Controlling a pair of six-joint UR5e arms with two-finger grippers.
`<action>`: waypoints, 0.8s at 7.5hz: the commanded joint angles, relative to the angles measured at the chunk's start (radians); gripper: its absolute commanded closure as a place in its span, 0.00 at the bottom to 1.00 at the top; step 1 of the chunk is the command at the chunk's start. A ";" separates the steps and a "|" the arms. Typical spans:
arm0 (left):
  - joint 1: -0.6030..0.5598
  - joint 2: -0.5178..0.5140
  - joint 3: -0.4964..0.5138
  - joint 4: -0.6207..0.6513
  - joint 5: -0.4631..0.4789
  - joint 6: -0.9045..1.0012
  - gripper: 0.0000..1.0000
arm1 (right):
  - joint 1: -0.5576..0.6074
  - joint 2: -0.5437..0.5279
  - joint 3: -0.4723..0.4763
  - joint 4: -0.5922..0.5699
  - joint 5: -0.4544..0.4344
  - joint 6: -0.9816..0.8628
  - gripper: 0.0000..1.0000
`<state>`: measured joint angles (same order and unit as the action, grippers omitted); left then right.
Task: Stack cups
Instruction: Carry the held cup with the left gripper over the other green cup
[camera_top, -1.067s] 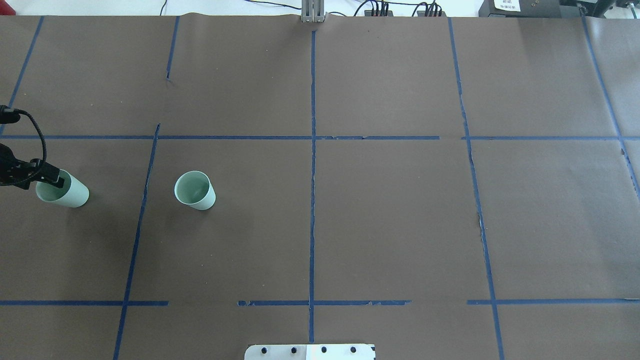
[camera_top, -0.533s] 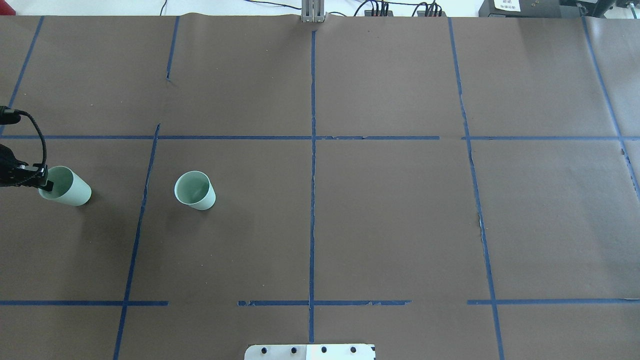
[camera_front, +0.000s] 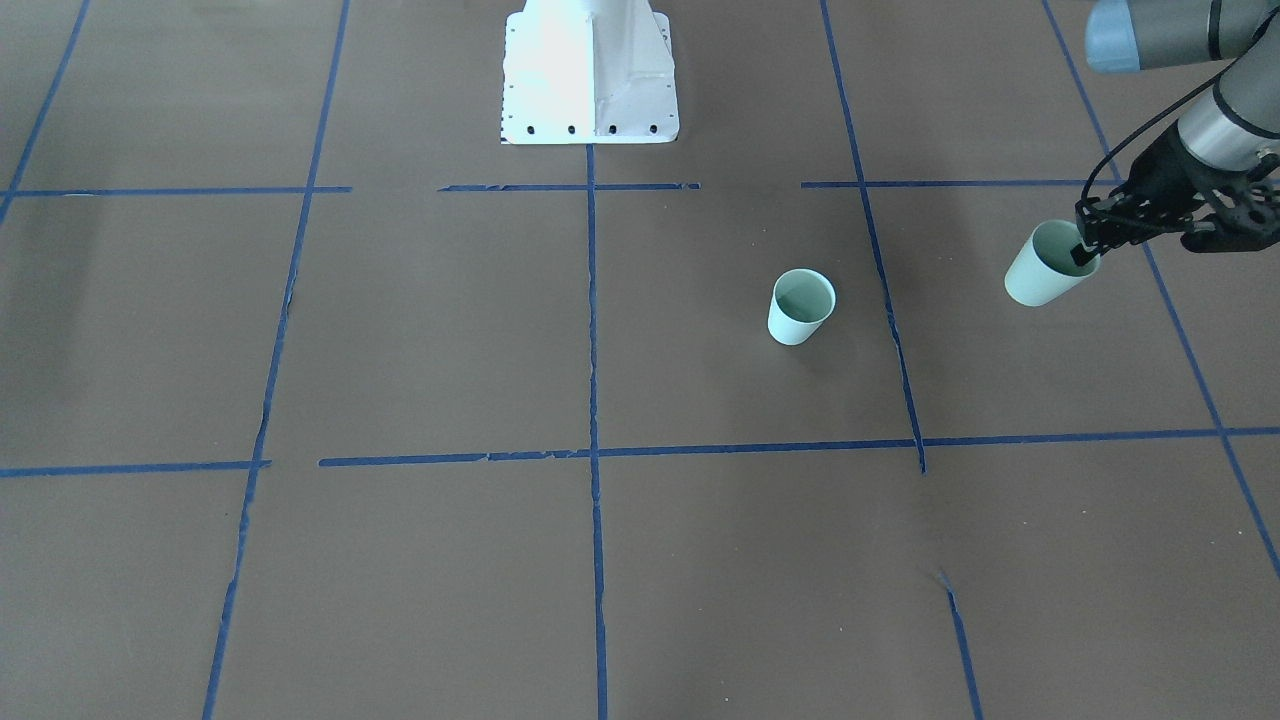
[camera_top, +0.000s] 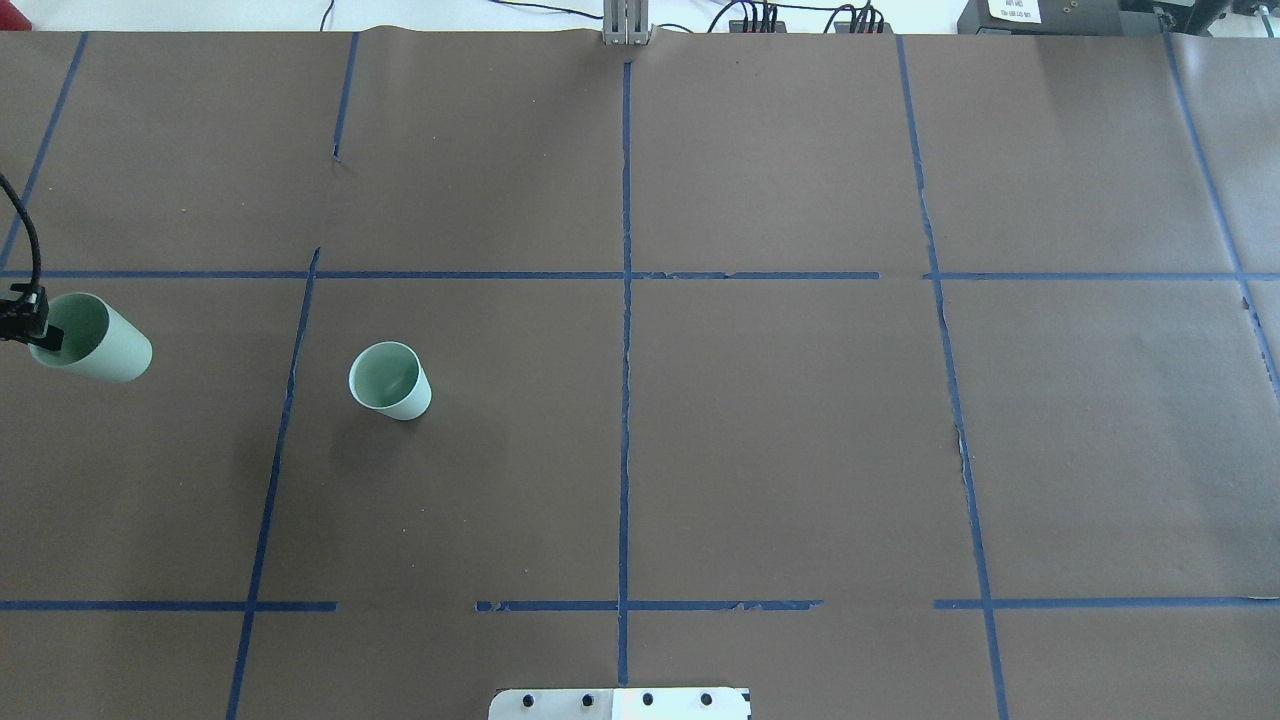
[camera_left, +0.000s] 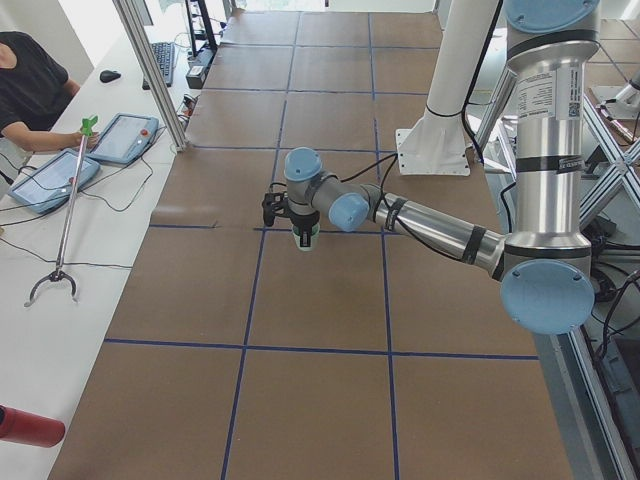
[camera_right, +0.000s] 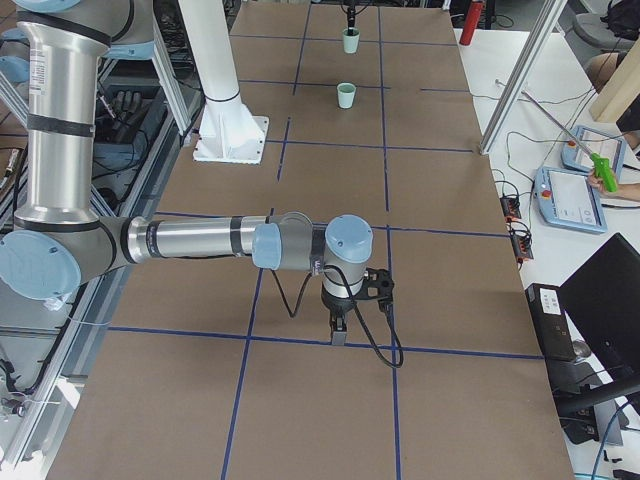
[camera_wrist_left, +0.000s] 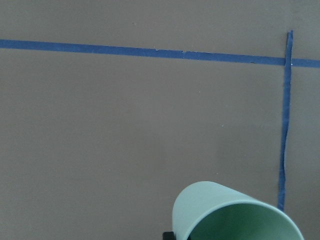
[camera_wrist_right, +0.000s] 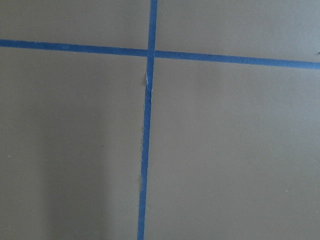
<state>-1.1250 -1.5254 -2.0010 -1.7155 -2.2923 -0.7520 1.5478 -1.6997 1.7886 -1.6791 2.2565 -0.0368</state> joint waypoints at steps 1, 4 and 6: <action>-0.041 -0.227 -0.097 0.367 0.002 -0.019 1.00 | 0.000 0.000 0.000 -0.001 0.000 0.000 0.00; 0.195 -0.452 -0.084 0.471 0.013 -0.342 1.00 | 0.000 0.000 0.001 -0.001 0.000 0.000 0.00; 0.266 -0.463 -0.029 0.371 0.048 -0.417 1.00 | 0.000 0.000 0.000 0.001 0.000 0.000 0.00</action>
<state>-0.9048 -1.9738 -2.0721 -1.2800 -2.2607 -1.1171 1.5478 -1.6996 1.7890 -1.6794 2.2565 -0.0367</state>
